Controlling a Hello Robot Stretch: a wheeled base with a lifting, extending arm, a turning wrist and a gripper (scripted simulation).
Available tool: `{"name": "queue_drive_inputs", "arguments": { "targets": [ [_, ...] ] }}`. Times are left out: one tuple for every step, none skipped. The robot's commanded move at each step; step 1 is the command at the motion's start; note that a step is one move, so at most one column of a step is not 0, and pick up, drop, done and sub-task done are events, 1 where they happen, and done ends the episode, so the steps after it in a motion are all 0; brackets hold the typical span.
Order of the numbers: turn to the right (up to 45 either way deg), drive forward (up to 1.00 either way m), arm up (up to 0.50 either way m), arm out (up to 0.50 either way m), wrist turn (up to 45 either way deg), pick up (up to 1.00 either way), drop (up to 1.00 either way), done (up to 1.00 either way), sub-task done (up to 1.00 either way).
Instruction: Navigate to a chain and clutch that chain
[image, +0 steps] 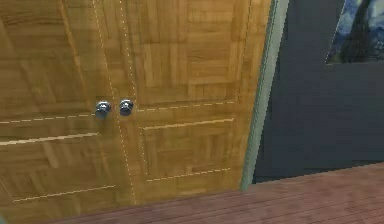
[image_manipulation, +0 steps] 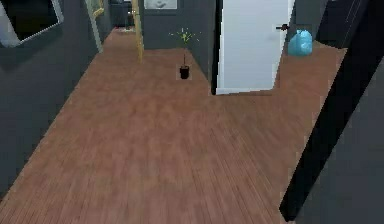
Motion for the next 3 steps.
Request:
{"name": "queue_drive_inputs", "arguments": {
  "targets": [
    [-45.0, 0.00, 0.00, 0.00, 0.0, 0.00, 0.00, 0.00, 0.00],
    [-45.0, 0.00, 0.00, 0.00, 0.0, 0.00, 0.00, 0.00, 0.00],
    [-45.0, 0.00, 0.00, 0.00, 0.0, 0.00, 0.00, 0.00, 0.00]
  ]
}}
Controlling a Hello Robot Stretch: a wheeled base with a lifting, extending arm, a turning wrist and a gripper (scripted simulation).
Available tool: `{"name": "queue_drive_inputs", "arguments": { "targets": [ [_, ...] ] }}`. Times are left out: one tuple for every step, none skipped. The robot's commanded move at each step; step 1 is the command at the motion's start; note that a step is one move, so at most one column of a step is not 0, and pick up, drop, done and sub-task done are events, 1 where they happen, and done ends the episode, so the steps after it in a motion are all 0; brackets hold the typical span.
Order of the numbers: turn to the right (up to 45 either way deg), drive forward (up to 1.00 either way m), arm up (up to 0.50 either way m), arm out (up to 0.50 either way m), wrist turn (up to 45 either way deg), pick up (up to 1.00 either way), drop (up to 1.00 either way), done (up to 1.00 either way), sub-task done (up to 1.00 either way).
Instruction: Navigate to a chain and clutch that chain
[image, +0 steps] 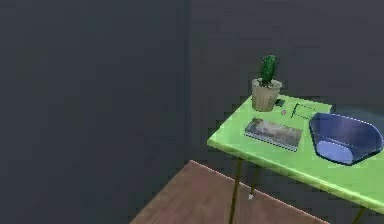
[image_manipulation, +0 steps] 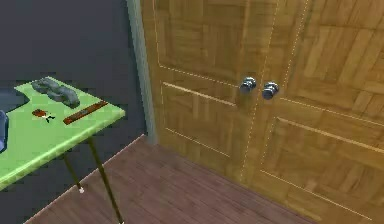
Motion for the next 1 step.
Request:
{"name": "queue_drive_inputs", "arguments": {
  "targets": [
    [-30.0, 0.00, 0.00, 0.00, 0.0, 0.00, 0.00, 0.00, 0.00]
  ]
}}
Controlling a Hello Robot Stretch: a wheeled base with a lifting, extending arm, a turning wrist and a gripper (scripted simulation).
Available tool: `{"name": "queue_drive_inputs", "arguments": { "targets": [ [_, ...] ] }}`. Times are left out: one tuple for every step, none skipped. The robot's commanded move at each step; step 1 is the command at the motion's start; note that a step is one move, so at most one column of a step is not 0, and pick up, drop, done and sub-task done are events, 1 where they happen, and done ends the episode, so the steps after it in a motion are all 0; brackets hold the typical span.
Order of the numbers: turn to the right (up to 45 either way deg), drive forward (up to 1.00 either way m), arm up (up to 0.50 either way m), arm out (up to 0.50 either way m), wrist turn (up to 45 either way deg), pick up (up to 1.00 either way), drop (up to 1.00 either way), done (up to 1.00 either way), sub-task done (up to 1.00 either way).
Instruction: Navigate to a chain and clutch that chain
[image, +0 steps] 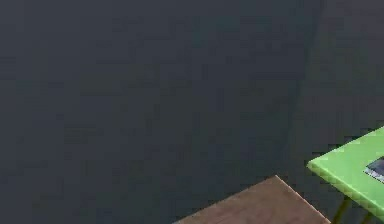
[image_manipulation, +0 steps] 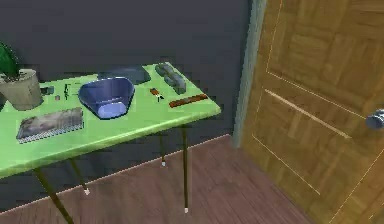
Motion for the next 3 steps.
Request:
{"name": "queue_drive_inputs", "arguments": {
  "targets": [
    [45.0, 0.00, 0.00, 0.00, 0.0, 0.00, 0.00, 0.00, 0.00],
    [42.0, 0.00, 0.00, 0.00, 0.0, 0.00, 0.00, 0.00, 0.00],
    [3.0, 0.00, 0.00, 0.00, 0.0, 0.00, 0.00, 0.00, 0.00]
  ]
}}
